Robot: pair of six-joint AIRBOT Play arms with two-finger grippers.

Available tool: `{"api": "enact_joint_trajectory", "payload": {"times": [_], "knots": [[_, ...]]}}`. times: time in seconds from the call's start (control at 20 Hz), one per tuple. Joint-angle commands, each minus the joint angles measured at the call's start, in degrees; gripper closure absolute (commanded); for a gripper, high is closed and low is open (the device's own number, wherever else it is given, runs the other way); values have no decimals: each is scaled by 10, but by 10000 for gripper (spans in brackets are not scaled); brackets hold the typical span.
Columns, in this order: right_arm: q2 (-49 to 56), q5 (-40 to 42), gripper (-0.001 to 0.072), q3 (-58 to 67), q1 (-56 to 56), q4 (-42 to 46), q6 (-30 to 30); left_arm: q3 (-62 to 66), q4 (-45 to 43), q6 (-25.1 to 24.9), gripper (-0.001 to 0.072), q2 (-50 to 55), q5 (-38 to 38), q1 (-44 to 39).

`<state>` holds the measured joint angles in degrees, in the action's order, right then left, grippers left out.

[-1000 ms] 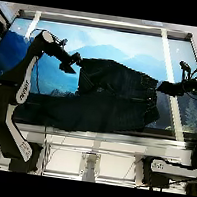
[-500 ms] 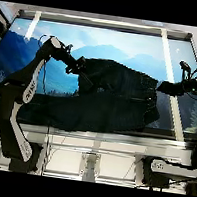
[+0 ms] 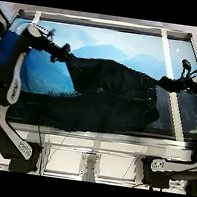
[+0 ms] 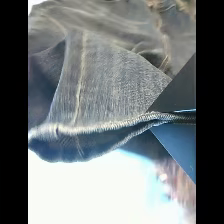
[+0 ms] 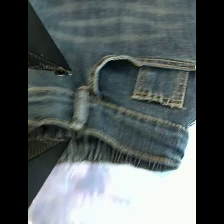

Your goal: Fold the clothes and pants, and hang the long-sleeved shirts on hangers.

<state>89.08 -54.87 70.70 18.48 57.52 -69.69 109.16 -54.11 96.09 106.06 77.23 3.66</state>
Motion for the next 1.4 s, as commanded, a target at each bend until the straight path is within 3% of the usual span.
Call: {"api": "enact_joint_trajectory", "payload": {"times": [0.0,0.05,0.25,0.45,0.6,0.8,1.0,1.25,1.35], "knots": [[54,24,269,0,0,-72,-3,1,-30,-54,674,-49,5,62],[61,24,268,0,0,-78,-3,1,-33,-71,674,-60,6,79],[65,30,268,0,-8,-85,2,0,-73,-61,674,-80,21,124],[67,97,276,0,-40,-88,3,0,-101,-61,674,-79,37,132],[76,124,347,17,-54,-77,-4,0,-125,-61,674,-79,36,134],[78,68,347,86,-39,26,-61,0,-220,-61,675,-79,49,142],[78,-12,347,134,-11,57,-64,0,-374,-64,675,-79,61,151],[78,-57,346,134,-17,55,-68,0,-389,-129,674,-78,-33,157],[78,-60,346,134,-19,55,-75,0,-389,-132,674,-75,-88,157]]}}
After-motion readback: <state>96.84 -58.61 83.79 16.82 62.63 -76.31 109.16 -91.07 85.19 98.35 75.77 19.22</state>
